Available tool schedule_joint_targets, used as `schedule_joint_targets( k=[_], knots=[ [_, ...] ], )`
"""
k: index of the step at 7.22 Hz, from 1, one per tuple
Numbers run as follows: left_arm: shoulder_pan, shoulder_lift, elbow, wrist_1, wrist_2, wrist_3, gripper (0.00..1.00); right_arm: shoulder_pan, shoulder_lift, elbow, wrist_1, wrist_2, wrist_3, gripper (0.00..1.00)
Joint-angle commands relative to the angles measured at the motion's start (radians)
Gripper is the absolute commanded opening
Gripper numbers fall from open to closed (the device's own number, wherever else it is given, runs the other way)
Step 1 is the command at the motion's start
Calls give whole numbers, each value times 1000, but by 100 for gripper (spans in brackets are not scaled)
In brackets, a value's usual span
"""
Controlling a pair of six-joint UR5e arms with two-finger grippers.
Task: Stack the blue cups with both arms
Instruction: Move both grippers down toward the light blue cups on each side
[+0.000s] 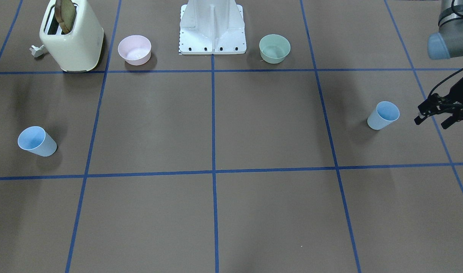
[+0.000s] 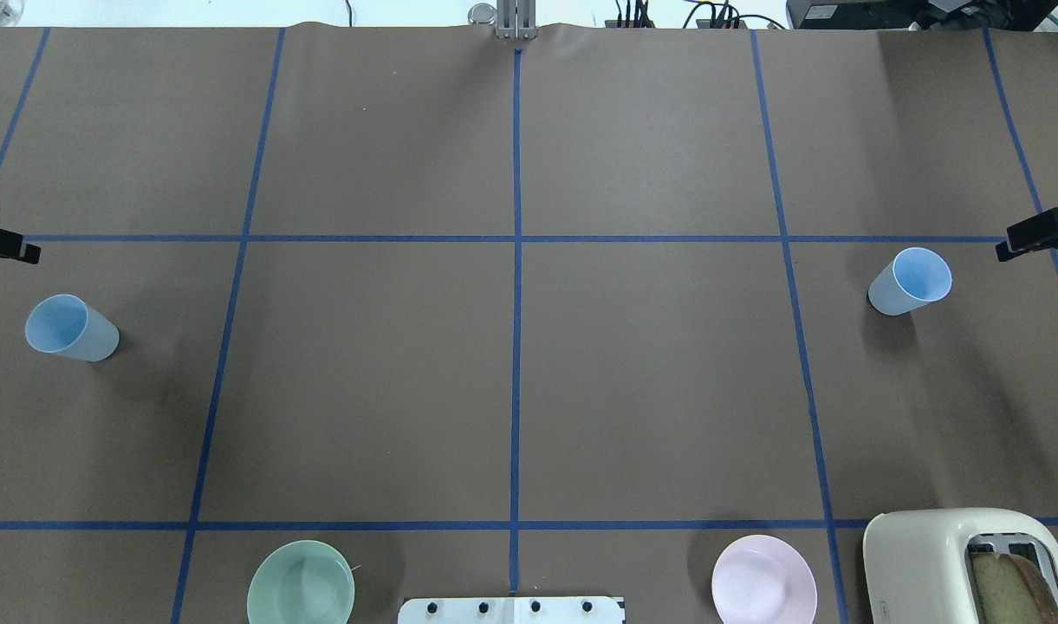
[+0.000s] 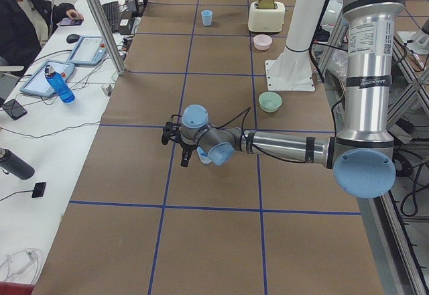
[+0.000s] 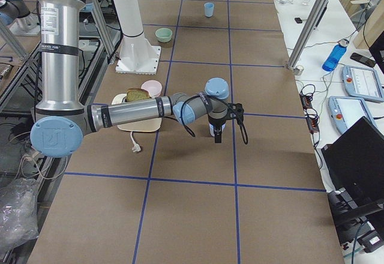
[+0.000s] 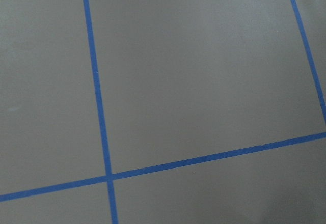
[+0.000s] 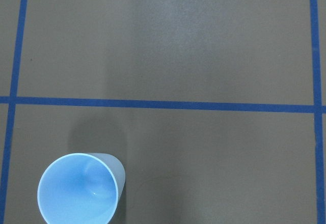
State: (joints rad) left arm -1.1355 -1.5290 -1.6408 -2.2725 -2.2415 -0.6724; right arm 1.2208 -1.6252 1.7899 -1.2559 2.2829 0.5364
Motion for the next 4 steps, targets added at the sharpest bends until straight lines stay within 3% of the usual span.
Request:
schedule_joint_targets(
  k=[1, 4],
  knots=[
    [86, 18, -14, -12, 49, -45, 98, -3, -2, 6, 3, 1, 0, 100],
    [114, 88, -62, -13, 59, -52, 98, -1, 1, 6, 3, 7, 0, 100]
  ],
)
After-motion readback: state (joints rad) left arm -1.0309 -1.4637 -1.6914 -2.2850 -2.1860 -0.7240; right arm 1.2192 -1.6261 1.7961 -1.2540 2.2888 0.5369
